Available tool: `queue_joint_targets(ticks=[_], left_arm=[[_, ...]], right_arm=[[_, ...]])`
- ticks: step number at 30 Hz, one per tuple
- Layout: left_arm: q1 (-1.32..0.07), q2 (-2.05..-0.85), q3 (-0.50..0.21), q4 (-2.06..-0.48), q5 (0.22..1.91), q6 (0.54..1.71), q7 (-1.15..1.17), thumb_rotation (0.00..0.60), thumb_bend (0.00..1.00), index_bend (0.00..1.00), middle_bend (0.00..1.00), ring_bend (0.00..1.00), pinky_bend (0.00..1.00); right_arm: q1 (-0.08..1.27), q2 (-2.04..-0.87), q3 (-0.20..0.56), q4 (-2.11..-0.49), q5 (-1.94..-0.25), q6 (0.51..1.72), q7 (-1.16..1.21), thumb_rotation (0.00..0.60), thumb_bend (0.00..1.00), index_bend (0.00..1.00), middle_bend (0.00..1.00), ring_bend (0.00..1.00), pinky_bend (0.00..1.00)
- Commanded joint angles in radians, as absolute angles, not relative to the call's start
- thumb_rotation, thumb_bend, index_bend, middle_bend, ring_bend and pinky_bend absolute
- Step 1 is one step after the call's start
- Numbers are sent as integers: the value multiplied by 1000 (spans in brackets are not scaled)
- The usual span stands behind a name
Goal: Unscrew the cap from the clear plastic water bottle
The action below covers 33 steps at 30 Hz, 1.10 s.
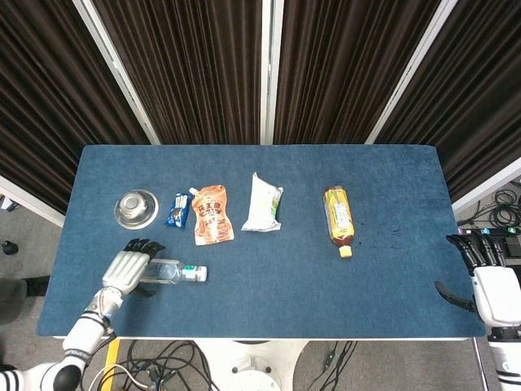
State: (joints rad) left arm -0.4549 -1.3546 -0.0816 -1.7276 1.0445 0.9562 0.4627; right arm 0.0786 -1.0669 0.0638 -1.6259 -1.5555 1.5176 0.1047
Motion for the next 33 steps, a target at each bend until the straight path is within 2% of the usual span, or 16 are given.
queue_joint_targets(ticks=[1, 6, 9, 13, 16, 21, 26, 33], left_arm=[[-483, -1392, -84, -1693, 1001, 953, 499, 600, 90, 211, 151, 63, 84], [-492, -1443, -82, -1650, 964, 981, 510, 600, 90, 271, 216, 128, 170], [-490, -1468, -83, -1622, 977, 994, 479, 600, 93, 319, 281, 199, 245], [-478, -1500, -88, -1565, 1059, 1026, 385, 600, 188, 506, 478, 401, 449], [-468, -1505, -97, -1544, 1138, 1040, 258, 600, 246, 587, 568, 489, 521], [-464, -1508, -125, -1533, 1313, 1067, -82, 600, 272, 621, 605, 514, 528], [-496, -1530, -129, -1536, 1469, 1083, -404, 600, 267, 620, 598, 510, 520], [-541, -1613, -146, -1504, 1555, 1142, -539, 600, 262, 616, 591, 507, 508]], right_arm=[[79, -1068, 64, -1627, -1556, 1517, 104, 600, 131, 150, 160, 40, 25], [78, -1068, 63, -1625, -1553, 1516, 105, 600, 132, 150, 160, 40, 25], [80, -1070, 63, -1623, -1552, 1513, 108, 600, 132, 150, 160, 40, 25], [83, -1068, 62, -1626, -1558, 1510, 108, 600, 132, 150, 160, 40, 25], [90, -1055, 65, -1646, -1565, 1505, 94, 600, 132, 150, 160, 40, 24], [145, -975, 73, -1760, -1616, 1449, 68, 600, 116, 150, 160, 40, 22], [267, -842, 78, -1941, -1684, 1281, 135, 600, 97, 150, 151, 20, 9], [430, -787, 135, -2110, -1641, 1074, 163, 590, 89, 132, 11, 0, 0]])
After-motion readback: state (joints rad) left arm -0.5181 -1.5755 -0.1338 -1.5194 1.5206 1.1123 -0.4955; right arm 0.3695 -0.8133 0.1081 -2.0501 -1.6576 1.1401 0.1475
